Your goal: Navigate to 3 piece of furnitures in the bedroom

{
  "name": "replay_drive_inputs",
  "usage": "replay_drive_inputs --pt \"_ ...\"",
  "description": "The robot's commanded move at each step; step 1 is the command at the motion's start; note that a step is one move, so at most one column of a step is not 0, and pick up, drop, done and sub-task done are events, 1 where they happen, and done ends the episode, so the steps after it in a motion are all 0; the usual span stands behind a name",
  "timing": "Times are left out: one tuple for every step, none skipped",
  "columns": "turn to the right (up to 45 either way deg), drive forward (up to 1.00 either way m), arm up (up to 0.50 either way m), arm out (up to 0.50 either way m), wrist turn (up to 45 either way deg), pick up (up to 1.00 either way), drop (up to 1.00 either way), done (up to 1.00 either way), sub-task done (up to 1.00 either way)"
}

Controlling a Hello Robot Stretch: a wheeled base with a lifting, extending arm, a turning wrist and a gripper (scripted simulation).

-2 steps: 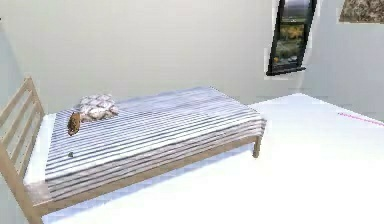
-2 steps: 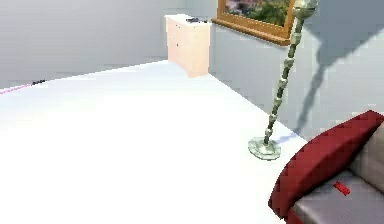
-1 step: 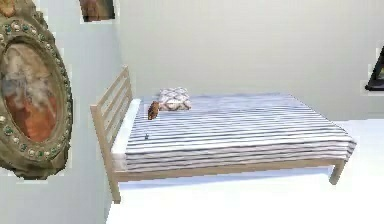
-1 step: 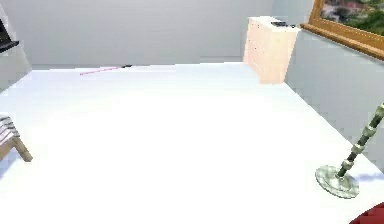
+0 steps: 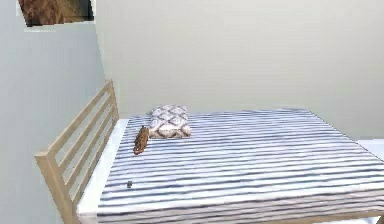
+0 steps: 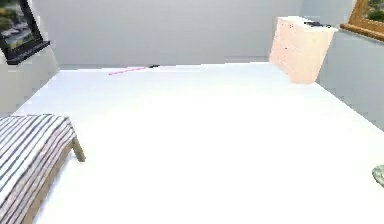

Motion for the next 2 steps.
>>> replay_drive_inputs --pt "12.0 0.00 0.00 0.00 0.0 0.00 0.00 0.00 0.00" --pt "0.0 0.00 0.00 0.00 0.0 0.00 0.00 0.00 1.00"
